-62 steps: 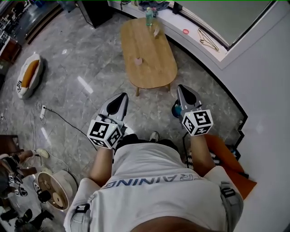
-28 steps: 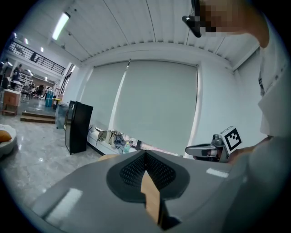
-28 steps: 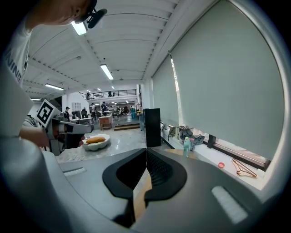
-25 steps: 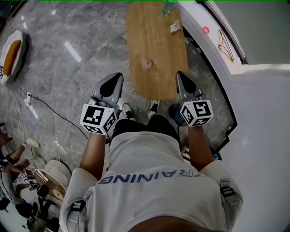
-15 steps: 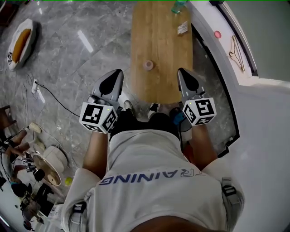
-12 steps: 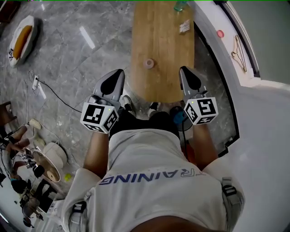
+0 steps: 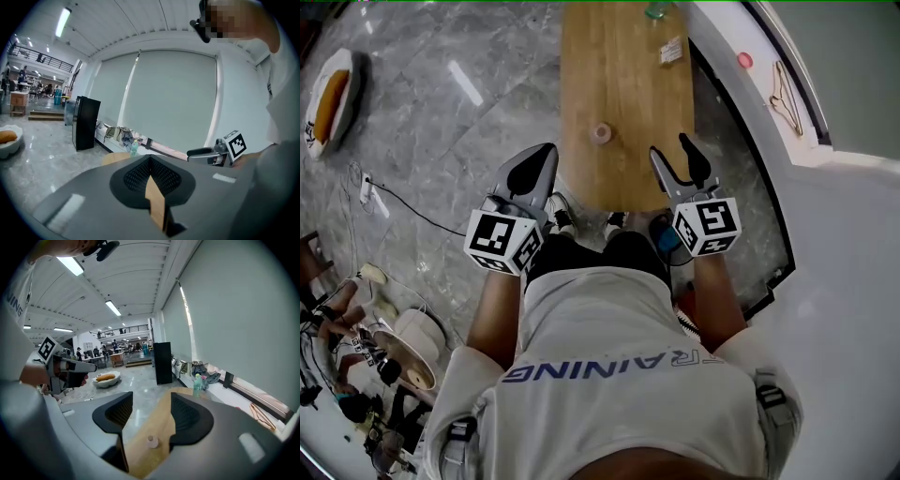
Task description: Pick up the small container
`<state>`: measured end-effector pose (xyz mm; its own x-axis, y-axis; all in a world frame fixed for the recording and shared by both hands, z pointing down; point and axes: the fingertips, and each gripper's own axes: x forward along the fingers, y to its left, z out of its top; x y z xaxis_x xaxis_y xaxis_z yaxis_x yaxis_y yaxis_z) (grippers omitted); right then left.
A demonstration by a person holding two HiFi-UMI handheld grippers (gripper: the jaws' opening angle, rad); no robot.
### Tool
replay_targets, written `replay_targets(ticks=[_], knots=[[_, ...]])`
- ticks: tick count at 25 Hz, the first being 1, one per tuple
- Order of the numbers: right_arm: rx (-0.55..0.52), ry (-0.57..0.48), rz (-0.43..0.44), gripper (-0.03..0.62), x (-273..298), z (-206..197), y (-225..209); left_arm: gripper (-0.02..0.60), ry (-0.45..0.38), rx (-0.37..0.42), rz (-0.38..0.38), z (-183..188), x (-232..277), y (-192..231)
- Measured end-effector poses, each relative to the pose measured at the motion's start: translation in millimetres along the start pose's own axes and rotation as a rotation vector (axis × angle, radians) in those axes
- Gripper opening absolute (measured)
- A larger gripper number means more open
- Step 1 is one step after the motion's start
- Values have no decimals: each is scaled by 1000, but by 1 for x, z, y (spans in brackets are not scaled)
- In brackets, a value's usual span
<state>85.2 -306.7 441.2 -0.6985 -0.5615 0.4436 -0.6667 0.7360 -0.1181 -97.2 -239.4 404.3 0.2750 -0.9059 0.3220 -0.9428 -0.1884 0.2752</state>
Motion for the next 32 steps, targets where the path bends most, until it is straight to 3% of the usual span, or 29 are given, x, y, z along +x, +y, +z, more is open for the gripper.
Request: replay_targets(ticks=[5,8,19,25,32], knots=[[-3,55,-4,445,17,-11,1,0,19,-17,-7,-5,8,11],[5,77,7,483,23,-16,6,0,27,-18,-10,-4,7,15],[20,204,93,503,96,-114,16,0,84,-14,4,-45,35,40],[24,279,98,491,164,-202,1,0,82,-28,35,-103,61,53],[-4,358,100,502,238,-307,0,0,167,-54,25,-172,84,69]])
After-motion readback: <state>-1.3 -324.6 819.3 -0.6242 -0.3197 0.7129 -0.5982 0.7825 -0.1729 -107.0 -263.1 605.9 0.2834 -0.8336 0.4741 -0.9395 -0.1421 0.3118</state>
